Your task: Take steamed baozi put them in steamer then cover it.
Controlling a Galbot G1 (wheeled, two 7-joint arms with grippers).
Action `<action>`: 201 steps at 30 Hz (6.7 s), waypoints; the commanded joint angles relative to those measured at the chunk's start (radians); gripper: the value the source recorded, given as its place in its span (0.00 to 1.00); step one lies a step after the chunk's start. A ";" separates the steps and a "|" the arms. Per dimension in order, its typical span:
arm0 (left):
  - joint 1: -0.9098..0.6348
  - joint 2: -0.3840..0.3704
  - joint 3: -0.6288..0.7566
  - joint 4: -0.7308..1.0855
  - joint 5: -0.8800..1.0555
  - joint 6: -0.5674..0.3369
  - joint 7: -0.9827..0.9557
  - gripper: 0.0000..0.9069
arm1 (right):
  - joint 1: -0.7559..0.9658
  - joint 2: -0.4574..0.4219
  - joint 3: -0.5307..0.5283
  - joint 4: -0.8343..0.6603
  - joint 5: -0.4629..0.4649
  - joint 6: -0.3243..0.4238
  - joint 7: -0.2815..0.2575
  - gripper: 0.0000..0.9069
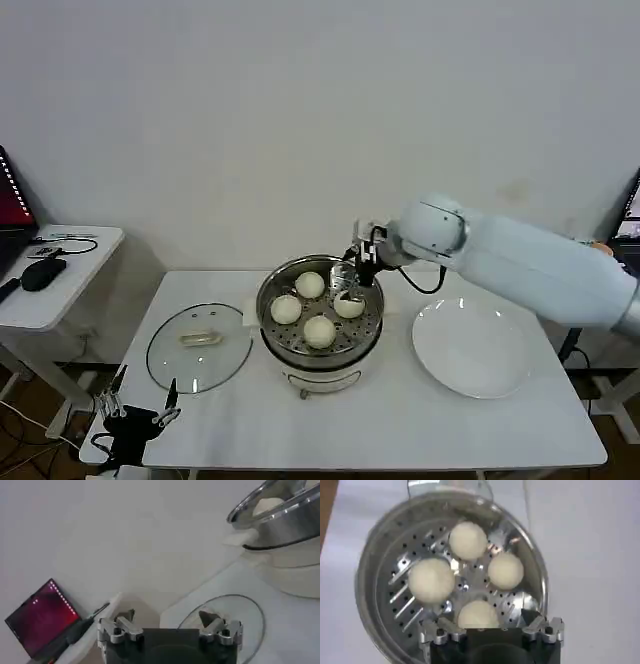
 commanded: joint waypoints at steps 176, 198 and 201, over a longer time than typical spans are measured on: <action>-0.815 -0.098 0.710 0.377 1.146 0.309 0.311 0.00 | -1.915 0.608 1.811 0.278 -0.589 0.808 0.349 1.00; -0.774 -0.142 0.718 0.419 1.211 0.284 0.283 0.00 | -1.920 0.612 1.800 0.278 -0.599 0.814 0.350 1.00; -0.775 -0.146 0.719 0.423 1.211 0.283 0.282 0.00 | -1.920 0.612 1.799 0.276 -0.599 0.814 0.350 1.00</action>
